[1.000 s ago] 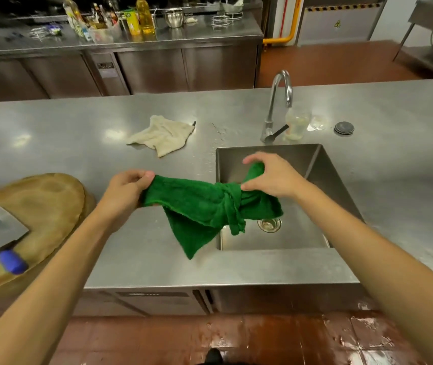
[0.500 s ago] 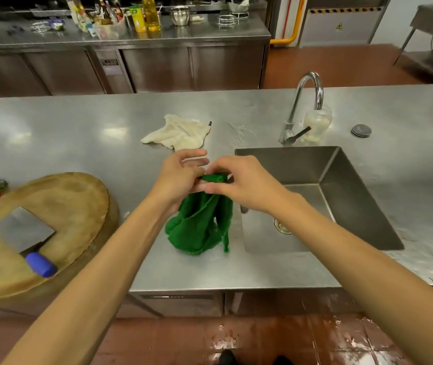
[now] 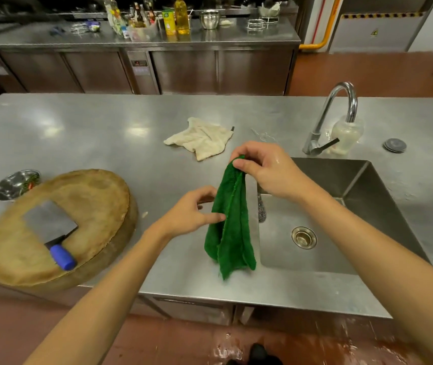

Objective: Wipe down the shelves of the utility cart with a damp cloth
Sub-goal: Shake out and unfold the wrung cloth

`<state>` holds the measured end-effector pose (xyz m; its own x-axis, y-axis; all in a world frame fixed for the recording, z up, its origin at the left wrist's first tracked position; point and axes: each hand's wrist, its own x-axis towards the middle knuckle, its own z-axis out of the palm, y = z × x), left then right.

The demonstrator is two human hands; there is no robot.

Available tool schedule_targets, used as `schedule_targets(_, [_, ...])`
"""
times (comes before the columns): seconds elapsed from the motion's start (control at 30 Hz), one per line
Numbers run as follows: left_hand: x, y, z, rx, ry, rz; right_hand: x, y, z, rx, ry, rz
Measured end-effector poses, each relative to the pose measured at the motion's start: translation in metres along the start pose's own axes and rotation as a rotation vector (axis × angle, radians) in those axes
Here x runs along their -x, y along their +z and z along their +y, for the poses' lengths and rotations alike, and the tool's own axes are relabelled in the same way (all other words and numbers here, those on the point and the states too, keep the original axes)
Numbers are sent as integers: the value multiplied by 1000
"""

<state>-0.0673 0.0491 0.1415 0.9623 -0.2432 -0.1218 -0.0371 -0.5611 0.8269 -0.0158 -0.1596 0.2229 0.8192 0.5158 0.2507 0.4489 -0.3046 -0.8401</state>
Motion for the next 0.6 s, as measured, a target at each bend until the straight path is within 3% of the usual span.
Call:
schedule_targets(0.17, [-10, -8, 0, 0, -3, 104, -13, -21, 9, -9, -15, 22])
schedule_targets(0.37, [-10, -33, -3, -113, -33, 184, -27, -43, 23, -11, 8, 252])
schedule_targets(0.5, [-16, -59, 1, -242, -37, 215, -44, -53, 25, 30, 7, 320])
schedule_targets(0.6, [-26, -88, 13, -371, -13, 341, -58, -59, 22, 40, 11, 435])
